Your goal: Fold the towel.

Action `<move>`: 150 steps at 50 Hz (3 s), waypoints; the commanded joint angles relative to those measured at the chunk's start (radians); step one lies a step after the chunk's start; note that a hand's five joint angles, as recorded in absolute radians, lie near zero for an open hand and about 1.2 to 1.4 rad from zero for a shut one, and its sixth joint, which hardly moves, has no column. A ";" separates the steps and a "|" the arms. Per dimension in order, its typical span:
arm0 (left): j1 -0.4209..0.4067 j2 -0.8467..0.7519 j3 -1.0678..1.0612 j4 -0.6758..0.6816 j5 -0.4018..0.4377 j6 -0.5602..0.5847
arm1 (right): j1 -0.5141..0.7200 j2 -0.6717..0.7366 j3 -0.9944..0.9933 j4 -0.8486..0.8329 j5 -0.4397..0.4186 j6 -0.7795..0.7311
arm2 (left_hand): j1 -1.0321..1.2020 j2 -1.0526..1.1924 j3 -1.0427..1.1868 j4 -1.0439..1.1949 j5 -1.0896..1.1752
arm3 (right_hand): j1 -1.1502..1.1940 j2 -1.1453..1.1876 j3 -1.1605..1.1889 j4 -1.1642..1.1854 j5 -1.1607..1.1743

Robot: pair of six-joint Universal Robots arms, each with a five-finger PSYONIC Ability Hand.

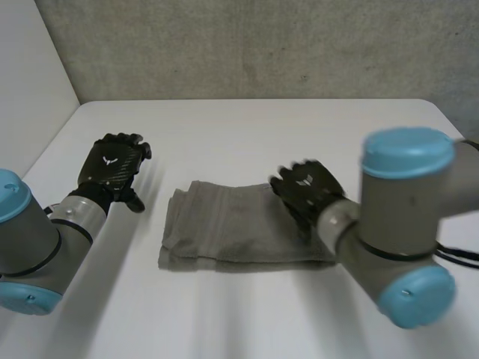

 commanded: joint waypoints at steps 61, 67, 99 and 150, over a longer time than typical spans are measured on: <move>-0.028 0.000 -0.021 0.041 -0.003 0.003 | 0.297 0.148 -0.104 -0.063 -0.054 0.133 | -0.081 -0.064 -0.072 -0.075 -0.047 | 1.128 1.142 1.140 1.138 1.130; -0.036 -0.002 -0.018 0.043 -0.002 0.002 | 0.283 0.115 -0.093 -0.055 -0.053 0.139 | -0.081 -0.064 -0.072 -0.075 -0.047 | 0.278 0.291 0.289 0.287 0.280; -0.274 -0.115 0.108 0.056 0.005 -0.242 | -0.128 0.000 0.135 -0.184 -0.197 0.446 | -0.052 -0.034 -0.043 -0.046 -0.018 | -0.093 -0.080 -0.082 -0.084 -0.091; -0.234 -0.003 0.051 -0.111 0.001 -0.247 | -0.098 -0.071 0.042 -0.110 -0.192 0.424 | -0.058 -0.040 -0.048 -0.052 -0.024 | -0.093 -0.080 -0.082 -0.084 -0.091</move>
